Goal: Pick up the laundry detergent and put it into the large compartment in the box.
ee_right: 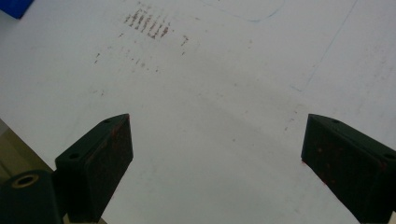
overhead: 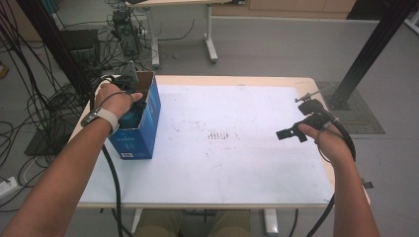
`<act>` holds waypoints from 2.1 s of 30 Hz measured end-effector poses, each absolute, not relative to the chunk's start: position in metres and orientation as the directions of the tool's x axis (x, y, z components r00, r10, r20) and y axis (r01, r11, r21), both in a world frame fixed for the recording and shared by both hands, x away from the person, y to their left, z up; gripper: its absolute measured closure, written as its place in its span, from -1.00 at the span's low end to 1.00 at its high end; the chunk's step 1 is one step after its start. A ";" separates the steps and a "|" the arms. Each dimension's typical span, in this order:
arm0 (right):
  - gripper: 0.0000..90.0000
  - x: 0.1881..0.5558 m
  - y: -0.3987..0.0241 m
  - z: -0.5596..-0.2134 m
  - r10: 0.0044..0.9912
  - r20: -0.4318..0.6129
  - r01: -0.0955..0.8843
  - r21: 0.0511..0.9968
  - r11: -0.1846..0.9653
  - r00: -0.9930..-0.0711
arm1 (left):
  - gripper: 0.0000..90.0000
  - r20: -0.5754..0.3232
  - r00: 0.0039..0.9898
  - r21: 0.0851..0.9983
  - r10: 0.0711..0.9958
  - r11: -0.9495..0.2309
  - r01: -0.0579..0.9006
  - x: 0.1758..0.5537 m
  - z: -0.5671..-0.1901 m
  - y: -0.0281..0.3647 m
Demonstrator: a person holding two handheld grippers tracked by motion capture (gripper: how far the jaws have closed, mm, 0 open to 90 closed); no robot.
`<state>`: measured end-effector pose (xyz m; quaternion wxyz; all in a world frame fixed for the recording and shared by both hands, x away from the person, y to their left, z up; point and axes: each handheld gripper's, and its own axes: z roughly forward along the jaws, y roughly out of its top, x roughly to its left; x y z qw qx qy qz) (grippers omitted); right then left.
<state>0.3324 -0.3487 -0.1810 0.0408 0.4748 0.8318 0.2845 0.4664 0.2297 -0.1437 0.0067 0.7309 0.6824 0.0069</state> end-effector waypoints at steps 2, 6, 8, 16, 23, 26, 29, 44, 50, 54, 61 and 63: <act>-0.80 0.333 -0.348 -0.181 0.813 0.204 0.768 0.510 0.387 -0.545 | -0.36 0.000 0.068 0.024 0.998 -0.068 0.997 0.466 -0.144 0.230; -0.80 0.332 -0.347 -0.180 0.813 0.203 0.768 0.509 0.388 -0.546 | -0.36 -0.001 0.068 0.033 0.998 -0.068 0.997 0.463 -0.142 0.230; -0.81 0.332 -0.347 -0.180 0.813 0.201 0.767 0.510 0.389 -0.546 | -0.37 0.000 0.069 0.038 0.998 -0.069 0.997 0.462 -0.141 0.231; -0.80 0.333 -0.344 -0.179 0.811 0.199 0.765 0.509 0.394 -0.550 | -0.37 -0.022 0.074 0.048 0.997 -0.073 0.996 0.458 -0.136 0.237; -0.80 0.334 -0.341 -0.177 0.809 0.195 0.763 0.508 0.400 -0.554 | -0.37 -0.019 0.089 0.062 0.996 -0.088 0.994 0.454 -0.126 0.236; -0.81 0.334 -0.340 -0.177 0.809 0.196 0.764 0.506 0.401 -0.554 | -0.56 -0.013 0.099 0.069 0.995 -0.098 0.993 0.452 -0.120 0.235; -0.80 0.335 -0.338 -0.176 0.809 0.197 0.764 0.506 0.400 -0.554 | -0.58 -0.014 0.099 0.085 0.995 -0.098 0.992 0.448 -0.114 0.237; -0.80 0.333 -0.336 -0.172 0.807 0.187 0.756 0.511 0.408 -0.561 | -0.74 -0.047 0.183 0.162 0.982 -0.173 0.972 0.433 -0.064 0.238; -0.80 0.333 -0.334 -0.168 0.808 0.182 0.757 0.509 0.410 -0.560 | -0.80 -0.030 0.257 0.206 0.966 -0.246 0.947 0.421 -0.037 0.226; -0.80 0.332 -0.333 -0.166 0.809 0.180 0.757 0.509 0.410 -0.559 | -0.81 -0.032 0.310 0.207 0.950 -0.297 0.932 0.418 -0.022 0.216; -0.80 0.330 -0.333 -0.163 0.812 0.178 0.758 0.510 0.408 -0.556 | -0.81 -0.019 0.399 0.241 0.917 -0.384 0.891 0.408 0.005 0.203; -0.80 0.329 -0.333 -0.162 0.813 0.176 0.758 0.509 0.407 -0.555 | -0.80 -0.029 0.445 0.247 0.895 -0.425 0.871 0.407 0.012 0.200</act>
